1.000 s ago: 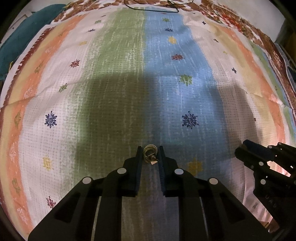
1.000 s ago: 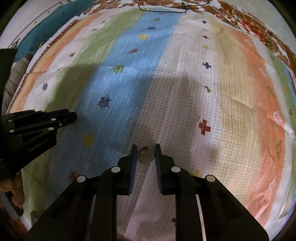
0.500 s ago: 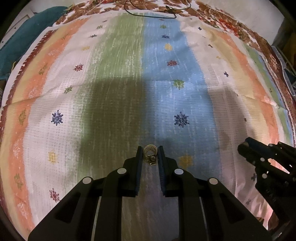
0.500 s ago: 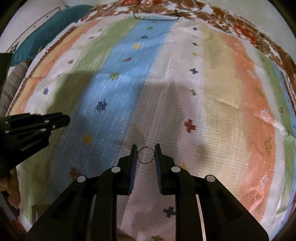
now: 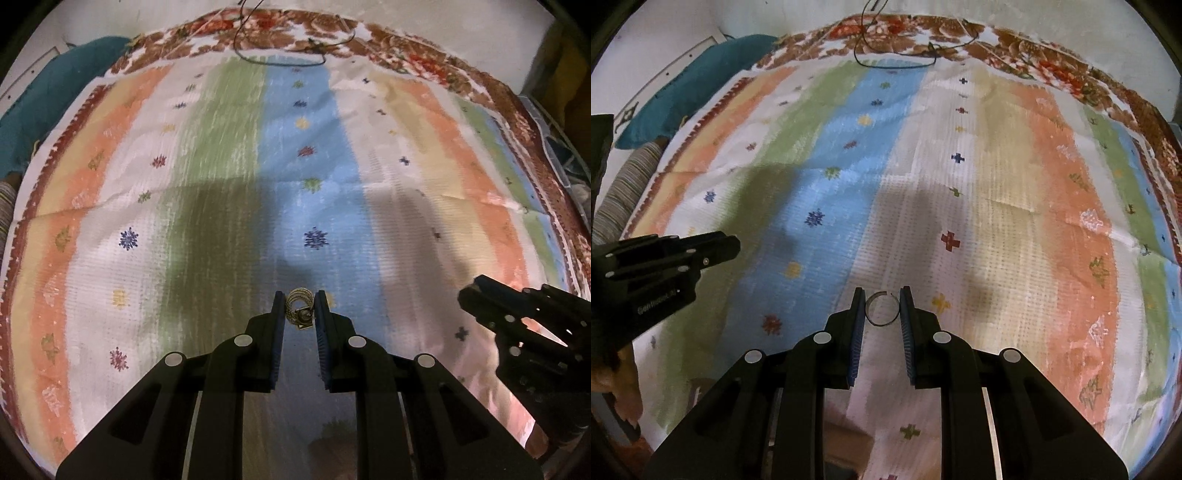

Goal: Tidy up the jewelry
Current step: 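Lift gold ring with left tool while right tool lifts silver ring toward tin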

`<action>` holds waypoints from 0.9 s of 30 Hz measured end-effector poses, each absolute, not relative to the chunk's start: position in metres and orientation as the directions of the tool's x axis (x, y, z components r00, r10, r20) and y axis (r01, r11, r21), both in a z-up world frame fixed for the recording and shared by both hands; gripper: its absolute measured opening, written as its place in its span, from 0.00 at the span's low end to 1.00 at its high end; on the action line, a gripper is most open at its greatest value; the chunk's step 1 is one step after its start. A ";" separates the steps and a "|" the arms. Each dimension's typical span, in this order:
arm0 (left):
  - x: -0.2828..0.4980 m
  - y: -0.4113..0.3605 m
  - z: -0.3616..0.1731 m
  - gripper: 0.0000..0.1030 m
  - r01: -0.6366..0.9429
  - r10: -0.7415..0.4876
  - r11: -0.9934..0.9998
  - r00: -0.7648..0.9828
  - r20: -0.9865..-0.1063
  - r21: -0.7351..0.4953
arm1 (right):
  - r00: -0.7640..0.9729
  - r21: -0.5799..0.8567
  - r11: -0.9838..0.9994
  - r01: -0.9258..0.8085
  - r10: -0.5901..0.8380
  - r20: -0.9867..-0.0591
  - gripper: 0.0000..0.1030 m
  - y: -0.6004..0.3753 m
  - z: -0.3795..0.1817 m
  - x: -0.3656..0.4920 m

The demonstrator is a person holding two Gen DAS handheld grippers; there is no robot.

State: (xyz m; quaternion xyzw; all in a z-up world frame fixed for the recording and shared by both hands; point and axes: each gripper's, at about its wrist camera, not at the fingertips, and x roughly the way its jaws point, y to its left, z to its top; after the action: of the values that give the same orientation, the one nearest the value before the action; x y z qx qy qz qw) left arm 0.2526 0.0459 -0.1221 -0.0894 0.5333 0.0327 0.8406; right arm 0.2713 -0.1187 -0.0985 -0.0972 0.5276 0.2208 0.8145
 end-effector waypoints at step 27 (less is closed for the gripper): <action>0.194 0.002 -0.064 0.15 -0.007 -0.094 0.993 0.534 -0.840 -0.116 | 0.403 0.114 0.873 -0.474 0.330 -0.853 0.19 -0.142 -0.051 0.215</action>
State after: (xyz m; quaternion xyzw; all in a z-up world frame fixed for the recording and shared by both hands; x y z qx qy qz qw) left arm 0.1945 0.0016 -0.0641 -0.0526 0.4821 -0.0248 0.8742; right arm 0.2149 -0.1422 -0.0513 -0.0733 0.4902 0.2408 0.8344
